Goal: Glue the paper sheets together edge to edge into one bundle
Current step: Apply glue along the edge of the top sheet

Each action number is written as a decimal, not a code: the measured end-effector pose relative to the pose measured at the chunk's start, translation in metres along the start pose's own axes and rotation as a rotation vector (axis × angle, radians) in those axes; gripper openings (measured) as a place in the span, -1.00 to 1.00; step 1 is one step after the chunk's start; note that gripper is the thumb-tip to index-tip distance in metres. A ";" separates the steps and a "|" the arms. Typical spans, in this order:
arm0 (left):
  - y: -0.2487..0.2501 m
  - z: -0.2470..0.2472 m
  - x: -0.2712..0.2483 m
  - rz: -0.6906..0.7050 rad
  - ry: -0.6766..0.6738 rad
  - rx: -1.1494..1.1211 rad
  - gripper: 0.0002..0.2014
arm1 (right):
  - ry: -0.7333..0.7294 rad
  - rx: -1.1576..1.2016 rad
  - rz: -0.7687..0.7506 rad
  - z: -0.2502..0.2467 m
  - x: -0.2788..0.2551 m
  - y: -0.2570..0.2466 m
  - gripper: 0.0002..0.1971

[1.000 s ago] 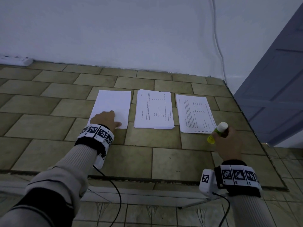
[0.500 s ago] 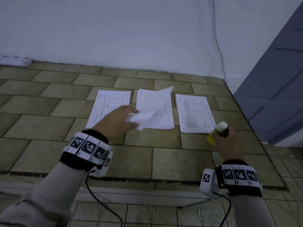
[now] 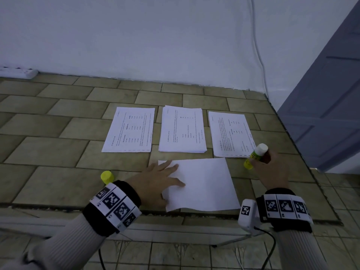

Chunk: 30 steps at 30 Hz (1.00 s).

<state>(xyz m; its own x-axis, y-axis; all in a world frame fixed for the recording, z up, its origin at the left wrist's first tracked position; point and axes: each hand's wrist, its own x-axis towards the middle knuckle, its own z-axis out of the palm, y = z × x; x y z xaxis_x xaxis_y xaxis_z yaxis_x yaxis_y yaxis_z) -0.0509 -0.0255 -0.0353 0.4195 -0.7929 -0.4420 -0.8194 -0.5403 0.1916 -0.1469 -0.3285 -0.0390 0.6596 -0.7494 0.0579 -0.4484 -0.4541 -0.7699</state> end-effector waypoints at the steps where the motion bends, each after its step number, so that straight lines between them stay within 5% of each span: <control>1: 0.000 0.000 -0.001 -0.004 -0.018 -0.008 -0.33 | -0.005 0.002 -0.001 0.000 0.000 0.000 -0.60; 9: -0.003 0.009 -0.002 -0.012 0.068 -0.121 -0.41 | -0.029 -0.002 -0.027 0.000 -0.001 -0.002 -0.63; 13: -0.006 0.010 -0.005 -0.012 0.165 -0.177 -0.42 | -0.168 0.120 -0.077 -0.001 -0.008 -0.013 -0.60; 20: -0.004 0.021 -0.005 -0.297 0.212 -0.113 0.38 | -0.354 0.156 -0.180 0.018 -0.024 -0.043 -0.62; 30: -0.013 0.048 -0.001 -0.351 0.234 -0.077 0.30 | -0.521 0.131 -0.315 0.072 -0.039 -0.082 -0.66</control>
<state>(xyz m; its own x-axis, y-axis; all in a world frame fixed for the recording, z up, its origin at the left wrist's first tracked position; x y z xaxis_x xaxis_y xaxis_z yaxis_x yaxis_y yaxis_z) -0.0594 -0.0047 -0.0795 0.7521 -0.5951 -0.2831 -0.5834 -0.8011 0.1341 -0.0921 -0.2274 -0.0243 0.9707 -0.2401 0.0025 -0.1283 -0.5273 -0.8400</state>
